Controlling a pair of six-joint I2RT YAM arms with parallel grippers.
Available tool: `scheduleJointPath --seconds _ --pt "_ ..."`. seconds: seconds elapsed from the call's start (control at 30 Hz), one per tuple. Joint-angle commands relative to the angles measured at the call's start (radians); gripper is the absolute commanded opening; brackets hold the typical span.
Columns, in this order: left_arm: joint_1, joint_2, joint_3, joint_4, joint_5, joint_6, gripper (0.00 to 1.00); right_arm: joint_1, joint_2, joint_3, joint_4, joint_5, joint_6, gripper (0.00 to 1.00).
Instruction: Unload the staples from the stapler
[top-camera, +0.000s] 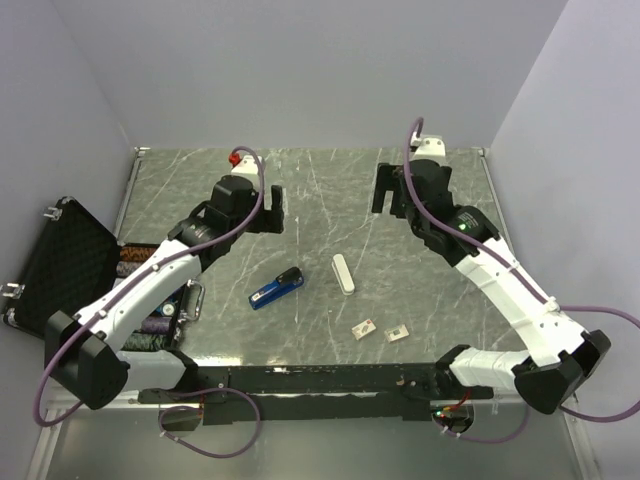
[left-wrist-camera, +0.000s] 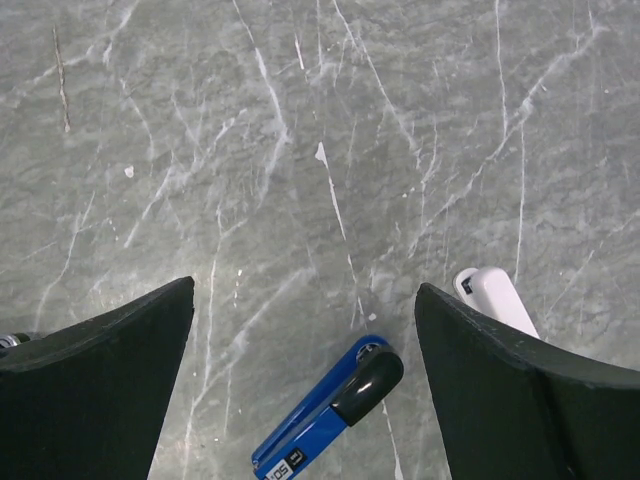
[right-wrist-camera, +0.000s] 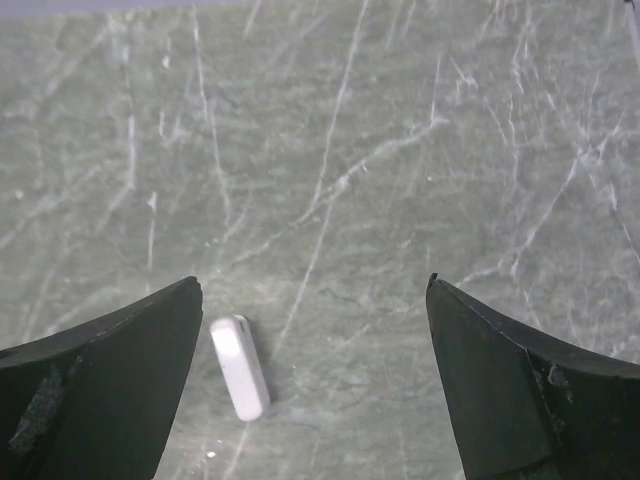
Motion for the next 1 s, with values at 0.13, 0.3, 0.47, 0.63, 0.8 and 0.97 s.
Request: scheduleJointPath --seconds 0.13,0.3,0.47,0.63,0.8,0.97 --pt "-0.007 -0.035 -0.021 0.022 0.018 0.005 0.97 0.01 -0.069 -0.047 0.039 -0.108 -0.063 1.0" --pt "-0.022 -0.033 -0.029 0.028 0.042 0.028 0.97 0.01 -0.053 -0.04 0.026 -0.155 -0.086 1.0" --pt "-0.058 -0.033 -0.024 0.022 0.071 0.049 0.97 0.011 -0.075 -0.098 0.067 -0.241 -0.117 1.0" --pt "-0.11 -0.055 -0.044 0.014 0.071 0.092 0.97 0.013 -0.085 -0.141 0.075 -0.26 -0.104 1.0" --pt "-0.148 -0.081 -0.102 0.039 0.142 0.149 0.97 0.021 -0.068 -0.153 0.039 -0.244 -0.115 1.0" --pt "-0.166 -0.085 -0.168 0.051 0.222 0.219 0.97 0.024 -0.137 -0.227 0.101 -0.296 -0.134 1.0"
